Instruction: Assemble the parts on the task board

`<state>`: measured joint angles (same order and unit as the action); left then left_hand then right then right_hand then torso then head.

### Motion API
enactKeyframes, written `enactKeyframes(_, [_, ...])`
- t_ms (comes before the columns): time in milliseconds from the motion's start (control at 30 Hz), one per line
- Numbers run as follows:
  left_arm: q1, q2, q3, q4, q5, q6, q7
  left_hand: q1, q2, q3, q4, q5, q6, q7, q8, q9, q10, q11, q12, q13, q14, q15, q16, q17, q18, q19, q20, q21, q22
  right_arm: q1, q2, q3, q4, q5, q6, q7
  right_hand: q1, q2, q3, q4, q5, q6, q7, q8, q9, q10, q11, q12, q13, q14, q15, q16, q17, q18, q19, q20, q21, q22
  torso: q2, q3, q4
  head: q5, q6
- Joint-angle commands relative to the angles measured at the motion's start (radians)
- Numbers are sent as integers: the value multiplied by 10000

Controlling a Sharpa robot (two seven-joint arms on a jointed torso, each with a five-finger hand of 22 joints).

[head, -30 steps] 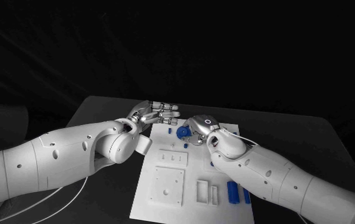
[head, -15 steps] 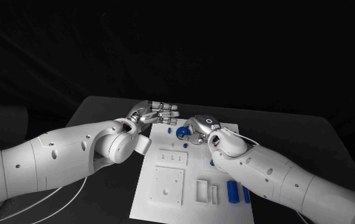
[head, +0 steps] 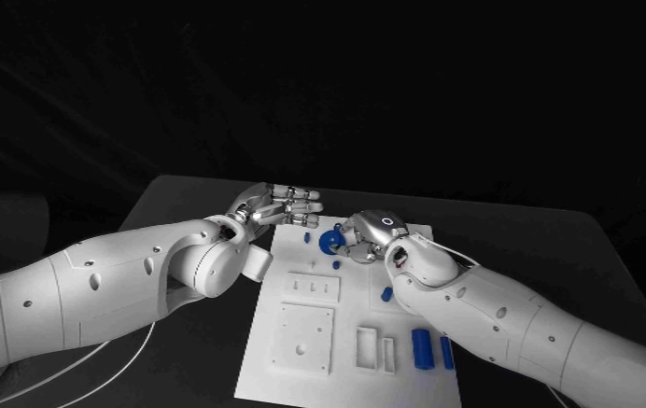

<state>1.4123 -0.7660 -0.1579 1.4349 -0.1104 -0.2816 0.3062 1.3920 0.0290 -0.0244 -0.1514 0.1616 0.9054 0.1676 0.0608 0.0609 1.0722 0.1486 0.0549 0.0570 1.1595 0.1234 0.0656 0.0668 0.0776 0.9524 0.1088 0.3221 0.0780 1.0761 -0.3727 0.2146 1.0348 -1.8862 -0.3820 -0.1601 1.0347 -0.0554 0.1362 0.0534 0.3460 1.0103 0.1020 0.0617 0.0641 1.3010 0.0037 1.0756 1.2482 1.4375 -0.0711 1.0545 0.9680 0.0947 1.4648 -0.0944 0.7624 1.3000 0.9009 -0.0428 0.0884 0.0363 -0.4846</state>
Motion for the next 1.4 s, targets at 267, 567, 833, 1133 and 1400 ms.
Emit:
enactKeyframes(267, [4, -146, 5, -7, -15, 34, 74, -31, -36, 36, 31, -30, -41, -4, -4, -12, -96, -3, 42, 15, 48, -18, -19, 3, 62, 47, -10, 16, -8, -62, -1149, 331, 1079, 1245, -957, 604, 360, -324, 157, -341, 4, -87, 51, 2, -18, 37, -19, 81, 30, 34, 7, 57, 47, 111, 555, 32, 103, 43, -34, 98, -161, -62, 48])
enactKeyframes(567, [4, -356, 4, -60, 13, 62, 155, -12, -44, 48, 23, -32, 42, -12, 1, -8, -81, -8, 42, 15, 44, -18, -20, 2, 61, 46, -11, 13, -9, -68, -2796, 739, 1490, 4165, -336, 3464, 1921, 60, 48, -2363, -600, 488, 31, 5, -16, 45, -36, 188, 92, 42, 25, 232, 355, -16, 512, 48, 277, 276, -127, 223, -441, -183, 5])
enactKeyframes(833, [0, -386, 2, -149, 29, 161, 195, -2, -30, 63, 8, -36, 131, -21, 5, -4, -29, -22, 44, 15, 36, -20, -20, 2, 60, 41, -12, 11, -8, -69, -3558, 930, 987, 4956, 310, 4098, 1987, 103, -461, -2938, -415, 463, 23, 4, -15, -18, -37, 100, 11, 29, 7, 161, 438, -16, 500, 30, 149, 432, -199, 327, -595, -262, -13])
enactKeyframes(1133, [-19, -399, -1, -236, 37, 210, 205, -6, -17, 70, -1, -33, 179, -28, 8, -2, 33, -39, 43, 14, 40, -27, -19, 2, 57, 40, -16, 12, -7, -96, -3638, 967, 2, 5580, 981, 4307, 2214, 61, -1171, -2800, -453, 180, 11, 14, -11, -147, -59, -31, -72, -15, 4, -35, 386, -31, 497, 29, -137, 583, -218, 440, -653, -316, -28])
enactKeyframes(1400, [-64, -345, -2, -304, 39, 237, 211, -21, -15, 68, -22, -42, 149, -24, 3, -4, 12, -32, 40, 13, 32, -23, -20, 2, 51, 35, -18, 12, -6, -218, -3216, 970, -680, 5724, 1461, 4348, 2606, 9, -1246, -2775, -728, -470, -98, -11, -31, -386, -237, -221, -191, -150, -108, -243, 242, -120, 432, -71, -511, 670, -210, 453, -591, -365, -114])
